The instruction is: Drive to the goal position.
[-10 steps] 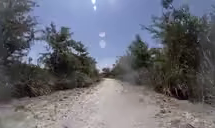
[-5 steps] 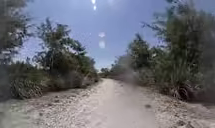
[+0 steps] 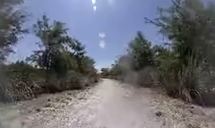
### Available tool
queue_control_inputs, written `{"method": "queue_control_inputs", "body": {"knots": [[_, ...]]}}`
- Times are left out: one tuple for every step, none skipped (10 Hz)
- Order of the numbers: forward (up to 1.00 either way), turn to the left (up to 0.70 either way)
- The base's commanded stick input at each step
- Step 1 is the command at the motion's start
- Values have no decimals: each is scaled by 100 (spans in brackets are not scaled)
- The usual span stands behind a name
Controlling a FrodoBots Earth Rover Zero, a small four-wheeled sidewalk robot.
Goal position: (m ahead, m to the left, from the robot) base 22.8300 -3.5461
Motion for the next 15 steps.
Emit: {"method": "queue_control_inputs", "body": {"knots": [[70,0],[70,0],[70,0],[70,0],[70,0],[70,0],[70,0],[70,0],[70,0],[70,0],[70,0],[70,0],[70,0],[70,0],[70,0]]}}
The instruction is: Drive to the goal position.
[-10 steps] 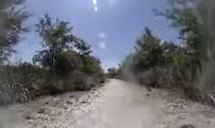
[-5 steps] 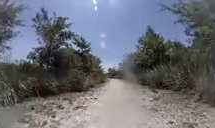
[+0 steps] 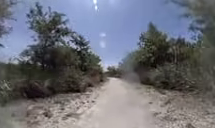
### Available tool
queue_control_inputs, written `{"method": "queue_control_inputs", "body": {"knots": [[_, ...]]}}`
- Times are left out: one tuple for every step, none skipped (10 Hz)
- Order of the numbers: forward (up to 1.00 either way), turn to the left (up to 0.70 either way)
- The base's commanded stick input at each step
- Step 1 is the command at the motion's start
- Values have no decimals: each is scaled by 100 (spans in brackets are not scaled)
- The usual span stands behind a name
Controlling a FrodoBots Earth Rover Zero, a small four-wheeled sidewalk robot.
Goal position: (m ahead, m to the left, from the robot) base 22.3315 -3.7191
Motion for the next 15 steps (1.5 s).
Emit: {"method": "queue_control_inputs", "body": {"knots": [[70,0],[70,0],[70,0],[70,0],[70,0],[70,0],[70,0],[70,0],[70,0],[70,0],[70,0],[70,0],[70,0],[70,0],[70,0]]}}
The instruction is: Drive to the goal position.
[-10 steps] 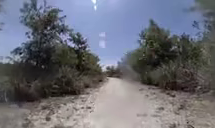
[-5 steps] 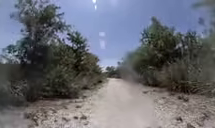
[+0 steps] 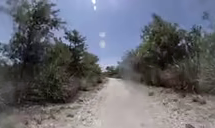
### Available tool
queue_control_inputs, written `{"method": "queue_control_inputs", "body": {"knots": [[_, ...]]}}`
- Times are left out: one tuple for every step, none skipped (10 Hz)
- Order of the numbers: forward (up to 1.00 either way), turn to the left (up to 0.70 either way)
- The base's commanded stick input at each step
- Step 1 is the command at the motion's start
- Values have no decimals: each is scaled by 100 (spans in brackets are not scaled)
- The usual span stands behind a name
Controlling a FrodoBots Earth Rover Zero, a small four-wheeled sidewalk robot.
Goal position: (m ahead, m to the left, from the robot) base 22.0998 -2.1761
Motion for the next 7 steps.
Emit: {"method": "queue_control_inputs", "body": {"knots": [[70,0],[70,0],[70,0],[70,0],[70,0],[70,0],[70,0]]}}
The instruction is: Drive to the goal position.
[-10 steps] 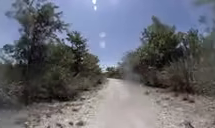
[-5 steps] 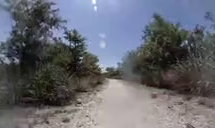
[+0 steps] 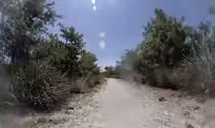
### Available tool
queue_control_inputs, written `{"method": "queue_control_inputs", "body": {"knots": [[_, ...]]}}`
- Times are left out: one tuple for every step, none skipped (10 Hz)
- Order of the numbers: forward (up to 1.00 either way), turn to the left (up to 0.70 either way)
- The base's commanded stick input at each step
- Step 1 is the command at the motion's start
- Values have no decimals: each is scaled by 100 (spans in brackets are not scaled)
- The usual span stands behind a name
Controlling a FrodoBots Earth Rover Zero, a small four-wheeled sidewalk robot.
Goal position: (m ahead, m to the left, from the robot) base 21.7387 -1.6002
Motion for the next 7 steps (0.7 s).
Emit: {"method": "queue_control_inputs", "body": {"knots": [[70,0],[70,0],[70,0],[70,0],[70,0],[70,0],[70,0]]}}
